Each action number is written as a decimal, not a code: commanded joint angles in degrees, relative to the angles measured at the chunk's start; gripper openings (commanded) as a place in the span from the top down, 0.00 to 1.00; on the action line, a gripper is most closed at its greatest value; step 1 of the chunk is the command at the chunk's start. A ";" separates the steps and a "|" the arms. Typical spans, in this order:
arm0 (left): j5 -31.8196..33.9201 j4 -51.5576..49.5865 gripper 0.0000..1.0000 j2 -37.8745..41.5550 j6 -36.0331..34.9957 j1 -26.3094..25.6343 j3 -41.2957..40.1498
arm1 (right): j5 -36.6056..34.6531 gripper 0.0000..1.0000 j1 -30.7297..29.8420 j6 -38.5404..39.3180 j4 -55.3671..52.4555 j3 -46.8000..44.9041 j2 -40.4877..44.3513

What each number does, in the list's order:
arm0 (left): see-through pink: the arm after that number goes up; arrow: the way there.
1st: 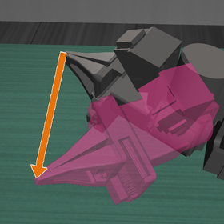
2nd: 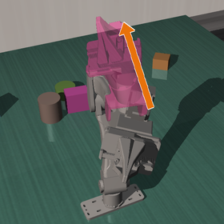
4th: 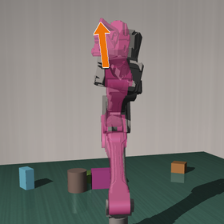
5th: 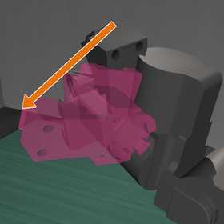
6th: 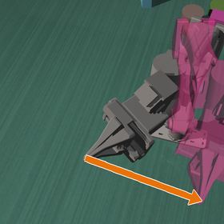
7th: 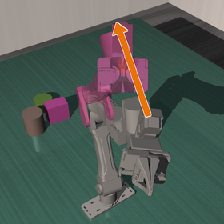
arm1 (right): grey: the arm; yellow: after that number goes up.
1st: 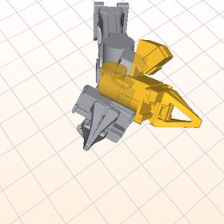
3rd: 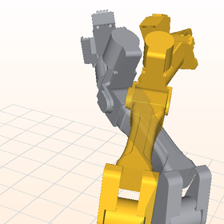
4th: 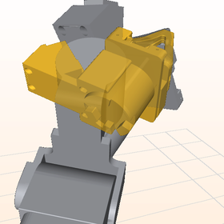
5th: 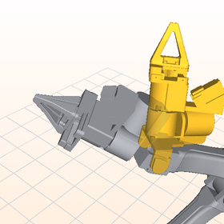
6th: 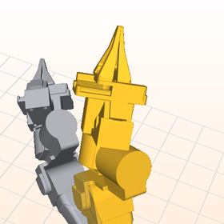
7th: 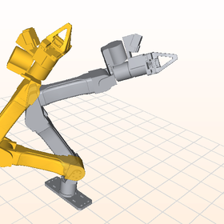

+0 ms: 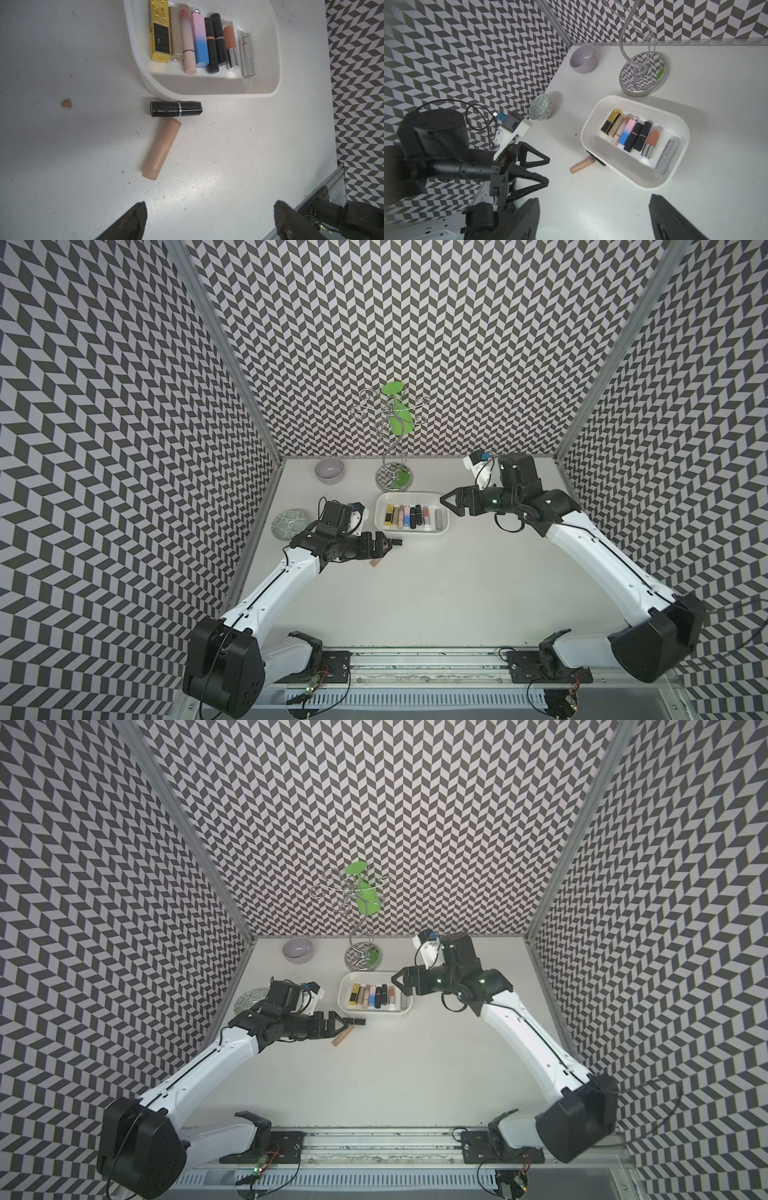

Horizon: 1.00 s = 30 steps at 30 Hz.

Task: Put the lipstick into the storage box
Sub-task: Pick up the lipstick at the center of the board.

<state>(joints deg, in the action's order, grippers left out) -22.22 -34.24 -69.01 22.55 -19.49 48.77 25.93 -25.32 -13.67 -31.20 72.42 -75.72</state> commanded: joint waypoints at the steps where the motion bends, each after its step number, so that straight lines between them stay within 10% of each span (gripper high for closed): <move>1: 5.66 1.11 0.04 -0.50 1.10 -0.15 -1.06 | 1.14 0.03 -0.16 0.79 10.33 -8.75 6.06; 10: 10.22 -1.98 0.08 -7.90 -5.95 -1.15 4.94 | -3.38 0.00 -0.18 -6.32 17.84 -24.59 20.14; 30: 16.42 -1.68 0.29 -22.04 -10.55 -5.34 9.31 | 4.43 0.00 -0.25 -4.35 12.92 -17.58 10.58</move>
<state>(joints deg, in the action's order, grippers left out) -6.68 -36.16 -90.91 14.06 -24.43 56.58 29.43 -25.32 -16.23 -21.28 54.61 -65.08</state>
